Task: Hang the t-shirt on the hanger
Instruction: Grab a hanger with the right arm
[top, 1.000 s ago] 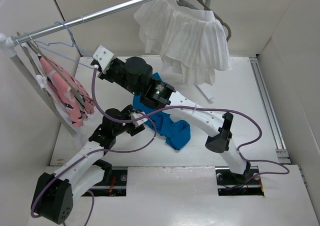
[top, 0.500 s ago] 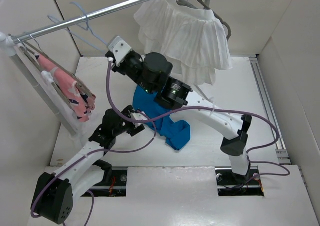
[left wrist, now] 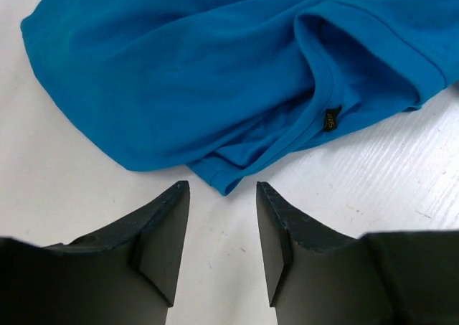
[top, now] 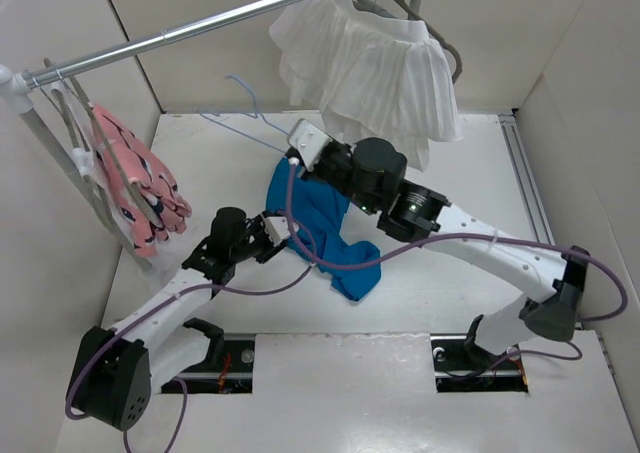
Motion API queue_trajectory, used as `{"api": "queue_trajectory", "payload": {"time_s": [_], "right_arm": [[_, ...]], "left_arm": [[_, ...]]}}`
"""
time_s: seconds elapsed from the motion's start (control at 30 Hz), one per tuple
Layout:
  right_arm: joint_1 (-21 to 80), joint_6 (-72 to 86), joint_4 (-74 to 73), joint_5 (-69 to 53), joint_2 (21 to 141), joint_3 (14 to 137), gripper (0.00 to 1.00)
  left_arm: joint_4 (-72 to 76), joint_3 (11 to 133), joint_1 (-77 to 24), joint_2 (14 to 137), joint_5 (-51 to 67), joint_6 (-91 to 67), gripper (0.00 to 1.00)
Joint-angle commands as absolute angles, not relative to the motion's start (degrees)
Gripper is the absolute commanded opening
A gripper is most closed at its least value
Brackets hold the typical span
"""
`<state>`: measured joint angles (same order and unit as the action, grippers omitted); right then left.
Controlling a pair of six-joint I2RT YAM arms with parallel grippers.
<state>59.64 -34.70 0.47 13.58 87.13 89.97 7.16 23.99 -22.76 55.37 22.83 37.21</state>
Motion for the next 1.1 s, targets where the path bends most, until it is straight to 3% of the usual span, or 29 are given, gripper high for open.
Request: {"api": "queue_trajectory", "payload": {"time_s": [0.0, 0.07, 0.17, 0.33, 0.7, 0.83, 0.93, 0.97, 1.0, 1.07], "right_arm": [[57.7, -34.2, 4.0, 11.9, 79.3, 82.7, 0.00], [55.9, -33.5, 4.0, 11.2, 77.1, 79.4, 0.00], [53.9, -31.7, 4.0, 10.5, 72.6, 73.0, 0.00], [47.4, -30.6, 4.0, 7.4, 64.8, 63.7, 0.00], [39.6, -31.1, -0.6, 4.3, 58.5, 56.4, 0.00], [36.0, -31.6, -2.9, 3.2, 56.2, 55.9, 0.00], [34.7, -32.2, -4.2, 2.5, 55.6, 55.9, 0.00], [34.7, -32.2, -4.7, 2.0, 55.0, 55.4, 0.00], [34.2, -32.2, -5.7, 2.0, 55.0, 55.4, 0.00], [34.2, -32.2, -6.8, 2.0, 54.5, 55.4, 0.00]], "left_arm": [[4.3, 26.7, -22.5, 57.7, 23.6, 38.0, 0.39], [3.3, 27.3, -22.5, 59.7, 23.6, 42.2, 0.50], [1.0, 29.9, -22.5, 64.2, 23.6, 49.8, 0.59], [-4.1, 36.0, -20.5, 72.9, 24.5, 61.0, 0.51], [-11.2, 42.7, -20.0, 83.8, 27.9, 71.2, 0.47], [-11.8, 44.9, -20.5, 85.3, 27.9, 70.3, 0.33], [-12.6, 45.4, -20.5, 86.6, 28.5, 71.0, 0.29], [-12.6, 46.0, -20.5, 86.6, 29.1, 69.9, 0.24], [-12.0, 46.8, -20.5, 86.6, 30.0, 68.8, 0.05], [-12.0, 47.9, -20.5, 86.6, 32.1, 64.8, 0.00]]}}
